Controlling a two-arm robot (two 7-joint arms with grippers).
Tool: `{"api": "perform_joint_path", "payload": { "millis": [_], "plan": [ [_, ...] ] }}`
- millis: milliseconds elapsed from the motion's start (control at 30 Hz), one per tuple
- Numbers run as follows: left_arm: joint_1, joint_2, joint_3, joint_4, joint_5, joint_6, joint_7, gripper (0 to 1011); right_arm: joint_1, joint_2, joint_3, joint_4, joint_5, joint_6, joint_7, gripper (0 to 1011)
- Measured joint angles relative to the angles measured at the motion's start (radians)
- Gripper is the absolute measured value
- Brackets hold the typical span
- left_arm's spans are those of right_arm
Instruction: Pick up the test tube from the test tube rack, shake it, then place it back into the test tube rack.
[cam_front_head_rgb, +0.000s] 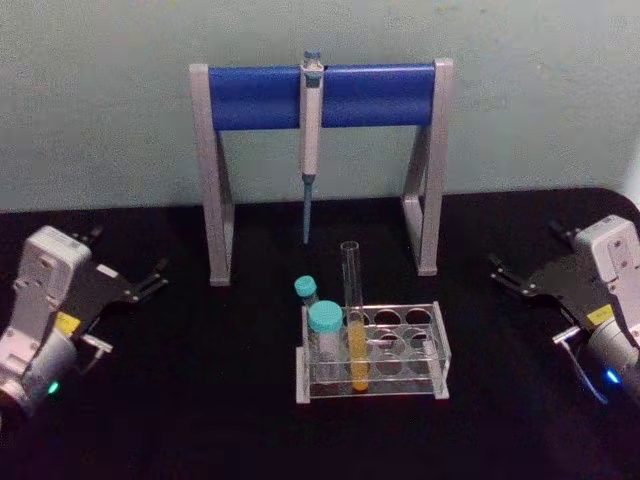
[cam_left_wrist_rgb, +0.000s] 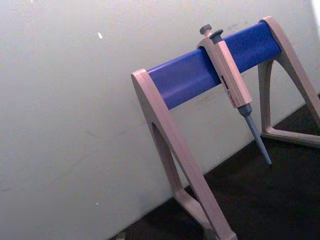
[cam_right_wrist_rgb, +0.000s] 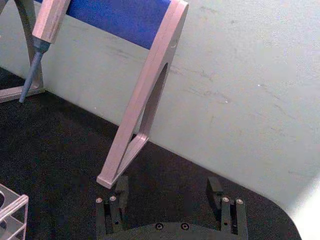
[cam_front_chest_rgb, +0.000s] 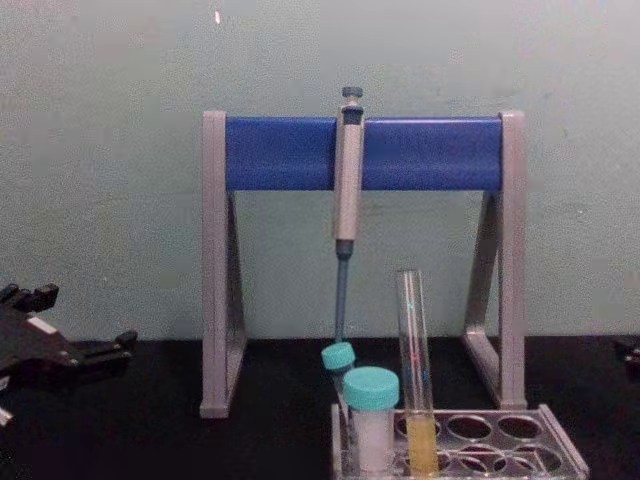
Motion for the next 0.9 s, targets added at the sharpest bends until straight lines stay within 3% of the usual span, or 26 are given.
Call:
{"api": "perform_joint_path", "payload": {
  "millis": [900],
  "plan": [
    [0.000, 0.000, 0.000, 0.000, 0.000, 0.000, 0.000, 1001, 0.000, 0.000, 0.000, 0.000, 0.000, 0.000, 0.000, 1000]
  ]
}}
